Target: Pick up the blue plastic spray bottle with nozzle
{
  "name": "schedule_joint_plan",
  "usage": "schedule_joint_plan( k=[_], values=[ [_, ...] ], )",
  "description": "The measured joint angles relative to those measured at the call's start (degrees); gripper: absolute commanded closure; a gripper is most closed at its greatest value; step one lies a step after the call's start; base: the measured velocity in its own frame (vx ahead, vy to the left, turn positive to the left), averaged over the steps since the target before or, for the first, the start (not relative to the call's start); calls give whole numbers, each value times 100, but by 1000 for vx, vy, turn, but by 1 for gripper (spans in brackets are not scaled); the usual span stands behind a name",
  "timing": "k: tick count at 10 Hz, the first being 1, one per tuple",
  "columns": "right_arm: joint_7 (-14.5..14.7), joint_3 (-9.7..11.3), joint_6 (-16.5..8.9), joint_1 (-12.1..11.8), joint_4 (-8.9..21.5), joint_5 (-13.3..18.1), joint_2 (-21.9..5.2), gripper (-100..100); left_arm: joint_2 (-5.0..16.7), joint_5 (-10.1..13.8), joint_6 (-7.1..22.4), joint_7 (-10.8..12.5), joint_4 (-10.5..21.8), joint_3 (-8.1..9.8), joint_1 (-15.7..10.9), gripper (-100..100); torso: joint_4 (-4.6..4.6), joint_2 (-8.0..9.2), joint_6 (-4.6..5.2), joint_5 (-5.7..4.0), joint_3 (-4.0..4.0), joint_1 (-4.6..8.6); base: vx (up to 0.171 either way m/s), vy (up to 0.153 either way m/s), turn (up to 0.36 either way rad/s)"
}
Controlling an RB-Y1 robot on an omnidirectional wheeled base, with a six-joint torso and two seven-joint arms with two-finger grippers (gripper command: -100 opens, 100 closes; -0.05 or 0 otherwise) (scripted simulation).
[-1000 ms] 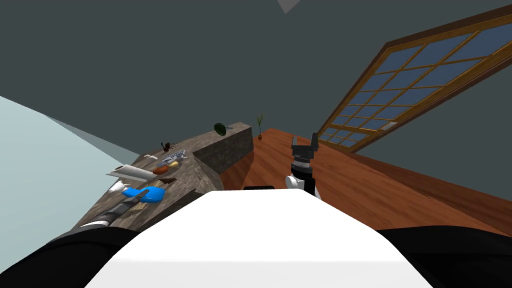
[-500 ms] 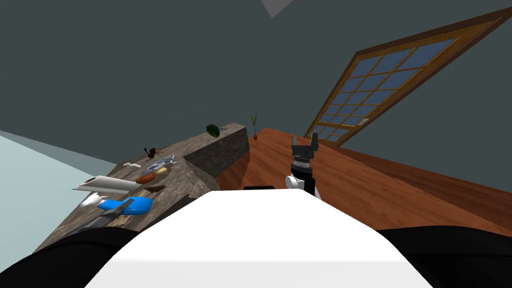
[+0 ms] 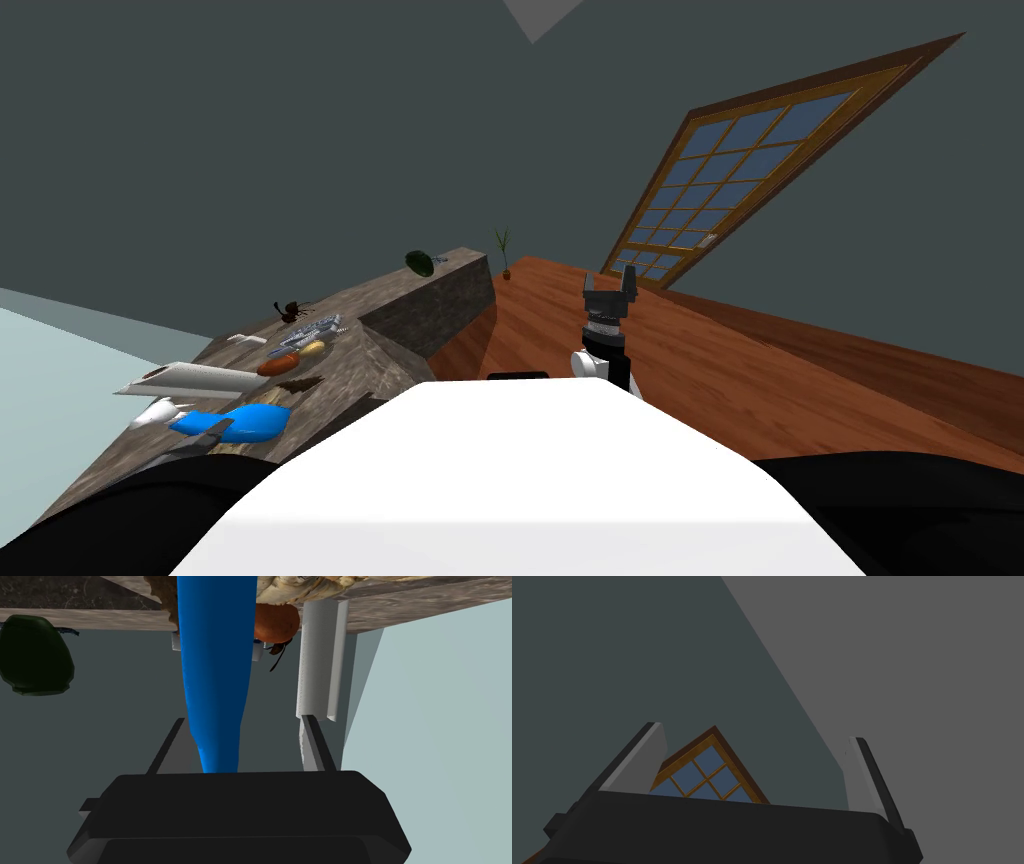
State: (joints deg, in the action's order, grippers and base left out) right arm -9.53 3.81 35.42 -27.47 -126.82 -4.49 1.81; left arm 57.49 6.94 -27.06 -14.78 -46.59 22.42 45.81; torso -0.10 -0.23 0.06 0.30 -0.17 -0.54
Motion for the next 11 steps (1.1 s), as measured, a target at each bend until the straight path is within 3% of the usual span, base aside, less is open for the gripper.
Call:
schedule_joint_plan(
  k=[3, 4, 5, 6, 8, 9, 11],
  values=[
    [0, 0, 0, 0, 0, 0, 0, 0, 1, -1, -2, -1, -1, -1, -1, 100, 3, 8, -3, 5, 5, -15, 0, 0, 4],
    [0, 0, 0, 0, 0, 0, 0, 0, 0, -1, -2, 0, -1, -1, -1, 0, 2, 8, -3, 4, 5, -14, 0, 0, 0],
    [0, 0, 0, 0, 0, 0, 0, 0, 0, 0, -2, 0, -1, -1, -1, 100, 2, 8, -3, 4, 5, -14, 39, 41, 268],
    [0, -1, 0, -2, 0, 0, -1, 0, 60, -119, -16, 59, 71, -96, -171, 100, 0, -1, -17, 8, 0, -28, 49, 39, 173],
    [0, -1, 0, 0, 0, 0, -1, 0, 3, -168, 132, 78, -243, -7, -10, 100, 0, 4, -7, 15, 2, -28, 22, 24, 114],
    [0, -1, 0, -1, 0, 0, -1, 0, 51, -278, 155, 136, -278, -63, -100, 100, -1, 2, -17, 18, 1, -34, 31, 23, 170],
    [0, -1, 0, -2, 0, 0, -1, 0, 46, -443, 373, 213, -690, -35, -55, 100, -3, 0, -26, 25, -1, -38, 46, 30, 220]
  ],
)
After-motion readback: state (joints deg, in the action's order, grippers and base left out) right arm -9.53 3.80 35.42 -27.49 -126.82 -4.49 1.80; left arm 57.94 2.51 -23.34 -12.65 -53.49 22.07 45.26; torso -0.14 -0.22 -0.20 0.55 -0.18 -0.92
